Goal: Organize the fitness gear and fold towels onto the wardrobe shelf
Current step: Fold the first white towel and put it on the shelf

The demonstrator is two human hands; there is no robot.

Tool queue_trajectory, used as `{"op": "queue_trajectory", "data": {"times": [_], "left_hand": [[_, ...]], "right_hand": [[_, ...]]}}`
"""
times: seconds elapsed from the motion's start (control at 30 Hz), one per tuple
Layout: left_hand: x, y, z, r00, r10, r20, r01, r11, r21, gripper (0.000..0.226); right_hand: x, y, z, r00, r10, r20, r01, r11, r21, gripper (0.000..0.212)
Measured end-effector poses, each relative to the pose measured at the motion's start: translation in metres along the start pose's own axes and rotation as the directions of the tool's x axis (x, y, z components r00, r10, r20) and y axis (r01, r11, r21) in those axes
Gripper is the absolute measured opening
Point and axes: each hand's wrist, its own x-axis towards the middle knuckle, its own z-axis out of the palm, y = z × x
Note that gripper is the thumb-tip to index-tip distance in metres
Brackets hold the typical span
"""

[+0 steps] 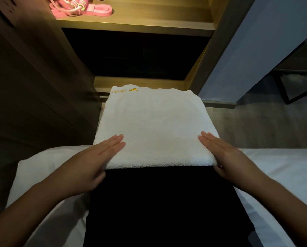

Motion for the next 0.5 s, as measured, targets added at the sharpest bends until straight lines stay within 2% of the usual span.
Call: {"op": "queue_trajectory", "data": {"times": [0.07,0.1,0.17,0.23,0.27,0.3,0.4,0.47,0.5], "left_hand": [[0.000,0.002,-0.014,0.997,-0.066,0.036,0.068,0.995,-0.067,0.057],[0.005,0.006,-0.020,0.996,-0.089,-0.012,0.088,0.994,-0.058,0.044],[0.028,0.020,-0.029,0.976,-0.125,-0.177,0.119,0.992,-0.045,0.035],[0.063,0.036,-0.028,0.944,-0.108,-0.310,0.115,0.993,0.005,0.032],[0.082,0.042,-0.024,0.936,-0.100,-0.338,0.119,0.992,0.036,0.034],[0.101,0.047,-0.019,0.934,-0.124,-0.334,0.149,0.988,0.049,0.038],[0.136,0.046,0.007,0.935,-0.307,-0.176,0.328,0.939,0.107,0.050],[0.137,0.033,0.028,0.907,-0.409,-0.097,0.419,0.896,0.148,0.056],[0.135,0.026,0.033,0.884,-0.457,-0.100,0.467,0.875,0.128,0.059]], "right_hand": [[0.000,0.002,-0.016,0.983,0.031,0.179,-0.034,0.999,0.015,0.075],[0.003,0.000,-0.025,0.982,0.031,0.187,-0.042,0.998,0.055,0.074],[0.021,-0.013,-0.035,0.998,0.005,0.068,-0.015,0.989,0.150,0.060],[0.052,-0.031,-0.030,0.994,-0.030,-0.107,0.042,0.992,0.116,0.042],[0.071,-0.040,-0.023,0.988,-0.020,-0.155,0.032,0.997,0.073,0.040],[0.088,-0.049,-0.016,0.987,0.017,-0.158,-0.010,0.999,0.044,0.044],[0.122,-0.058,0.012,0.986,0.169,-0.004,-0.169,0.981,-0.100,0.059],[0.127,-0.049,0.027,0.965,0.259,0.024,-0.250,0.948,-0.195,0.065],[0.126,-0.043,0.030,0.952,0.305,0.011,-0.297,0.936,-0.189,0.068]]}}
